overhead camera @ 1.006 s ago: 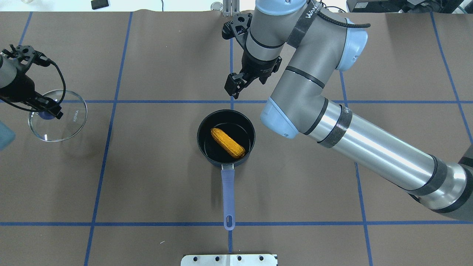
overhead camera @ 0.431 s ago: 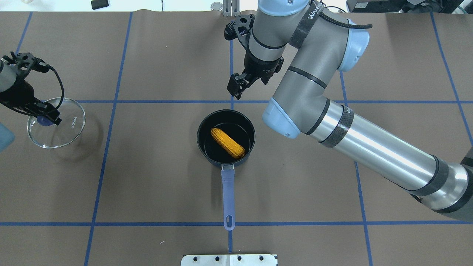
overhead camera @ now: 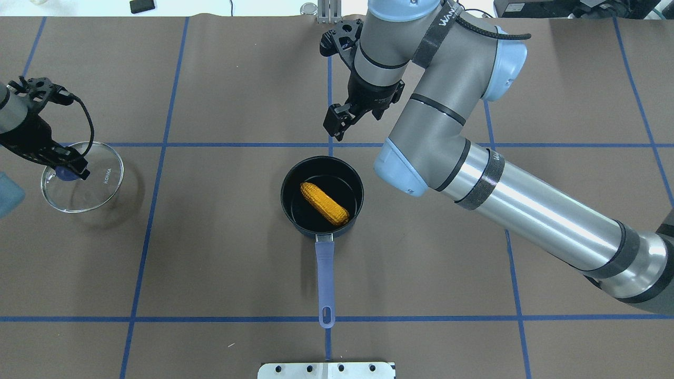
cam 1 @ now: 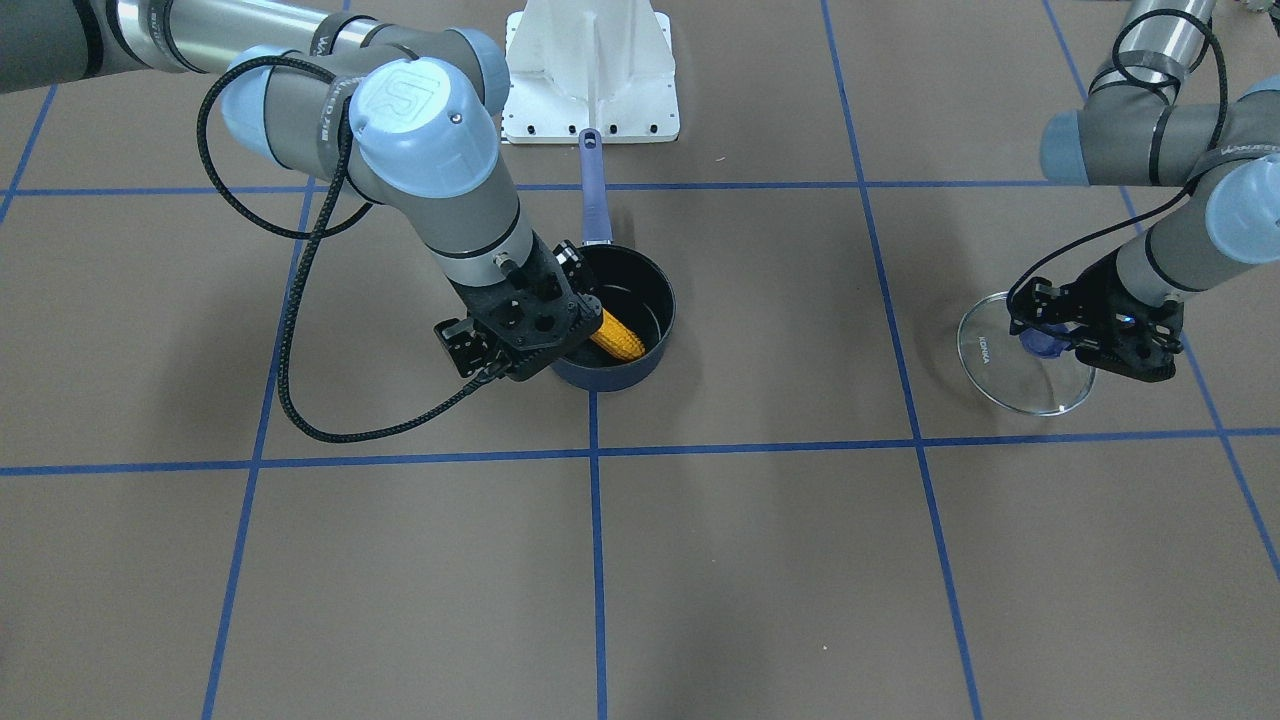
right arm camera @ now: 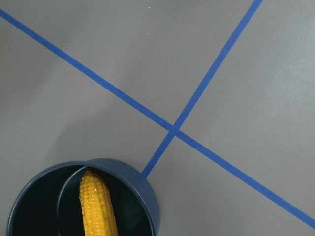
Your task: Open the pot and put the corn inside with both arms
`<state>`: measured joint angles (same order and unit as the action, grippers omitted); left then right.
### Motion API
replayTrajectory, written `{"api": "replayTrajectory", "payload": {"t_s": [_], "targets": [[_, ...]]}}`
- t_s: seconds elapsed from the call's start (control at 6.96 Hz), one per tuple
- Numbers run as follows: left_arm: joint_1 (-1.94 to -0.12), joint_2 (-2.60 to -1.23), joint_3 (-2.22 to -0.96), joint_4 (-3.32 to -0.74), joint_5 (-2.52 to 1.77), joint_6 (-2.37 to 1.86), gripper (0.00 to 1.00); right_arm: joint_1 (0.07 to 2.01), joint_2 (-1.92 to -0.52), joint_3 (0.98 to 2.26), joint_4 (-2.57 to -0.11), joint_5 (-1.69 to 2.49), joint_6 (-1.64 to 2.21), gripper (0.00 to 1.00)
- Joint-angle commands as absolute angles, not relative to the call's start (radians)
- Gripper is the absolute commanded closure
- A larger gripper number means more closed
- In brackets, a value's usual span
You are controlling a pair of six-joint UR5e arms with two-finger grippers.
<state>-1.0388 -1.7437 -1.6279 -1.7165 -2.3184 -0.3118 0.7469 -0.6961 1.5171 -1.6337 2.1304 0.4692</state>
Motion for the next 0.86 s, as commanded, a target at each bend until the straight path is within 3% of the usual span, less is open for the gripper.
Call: {"api": "replayTrajectory", "payload": {"t_s": [0.0,0.43,0.72], "targets": [[-1.037,-1.747,-1.621,-1.717,-2.319,-0.311,0.29,0.756,-0.695,1.517,-1.625,2.132,0.471,0.00],[-1.035,-1.753,-1.609,-1.718,-2.319,-0.311,0.25,0.756,-0.698,1.519,-1.620,2.131,0.471,0.00],[-1.035,-1.758,-1.620,-1.753,-2.319,-0.327,0.03,0.756,-0.698,1.519,-1.618,2.132,0.471,0.00]]}}
